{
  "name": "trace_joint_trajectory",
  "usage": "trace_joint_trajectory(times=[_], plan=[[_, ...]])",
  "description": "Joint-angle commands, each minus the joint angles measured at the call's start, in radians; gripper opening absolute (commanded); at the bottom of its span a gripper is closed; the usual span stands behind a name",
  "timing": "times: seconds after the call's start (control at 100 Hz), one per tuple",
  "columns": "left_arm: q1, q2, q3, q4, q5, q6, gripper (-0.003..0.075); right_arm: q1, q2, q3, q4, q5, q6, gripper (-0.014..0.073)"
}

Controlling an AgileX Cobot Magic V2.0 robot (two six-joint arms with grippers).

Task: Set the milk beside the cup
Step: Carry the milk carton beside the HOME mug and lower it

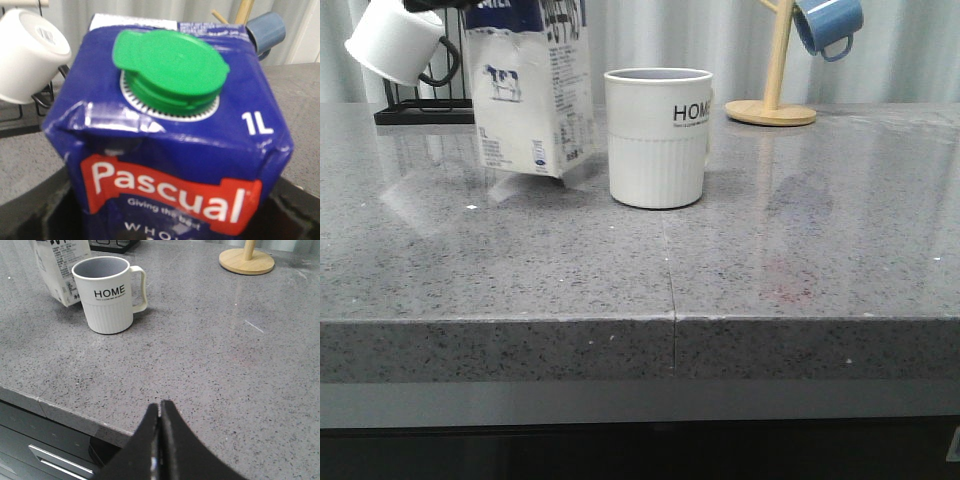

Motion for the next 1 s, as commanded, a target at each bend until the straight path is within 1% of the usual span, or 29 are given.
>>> trace_joint_trajectory(times=[0.0, 0.11, 0.39, 0.46, 0.53, 0.58, 0.6, 0.65, 0.72, 0.75, 0.78, 0.86, 0.99], plan=[[-0.02, -0.026, -0.037, -0.023, -0.097, -0.007, 0.023, -0.001, 0.008, -0.024, -0.002, -0.069, -0.002, -0.0037], [-0.038, -0.022, -0.037, -0.023, -0.097, -0.007, 0.023, -0.001, 0.008, -0.024, -0.002, -0.069, -0.002, -0.0037], [-0.04, -0.009, -0.037, -0.023, -0.074, -0.007, 0.0231, -0.001, 0.008, -0.024, -0.002, -0.069, -0.002, -0.0037], [-0.04, -0.009, -0.037, -0.022, -0.074, -0.007, 0.0242, -0.001, 0.008, -0.024, -0.002, -0.069, -0.002, -0.0037], [-0.04, -0.009, -0.037, -0.015, -0.074, -0.007, 0.0314, -0.001, 0.008, -0.024, -0.002, -0.069, -0.002, -0.0037], [-0.04, -0.009, -0.037, -0.015, -0.074, -0.007, 0.0417, -0.001, 0.008, -0.024, -0.002, -0.069, -0.002, -0.0037], [-0.04, -0.009, -0.037, -0.015, -0.074, -0.007, 0.0447, -0.001, 0.008, -0.024, -0.002, -0.069, -0.002, -0.0037], [-0.04, -0.009, -0.037, -0.015, -0.074, -0.007, 0.0564, -0.001, 0.008, -0.024, -0.002, -0.069, -0.002, -0.0037], [-0.04, -0.009, -0.037, -0.015, -0.074, -0.007, 0.0673, -0.001, 0.008, -0.024, -0.002, -0.069, -0.002, -0.0037], [-0.04, -0.009, -0.037, -0.015, -0.073, -0.007, 0.0694, -0.001, 0.008, -0.024, -0.002, -0.07, -0.002, -0.0037], [-0.04, -0.009, -0.037, -0.015, -0.068, -0.007, 0.0699, -0.001, 0.008, -0.024, -0.002, -0.07, -0.002, -0.0037], [-0.04, -0.016, -0.037, -0.015, -0.061, -0.007, 0.068, -0.001, 0.008, -0.024, -0.002, -0.07, -0.002, -0.0037], [-0.043, -0.041, -0.027, -0.015, -0.005, -0.007, 0.064, -0.001, 0.008, -0.024, -0.002, -0.07, -0.002, -0.0037]])
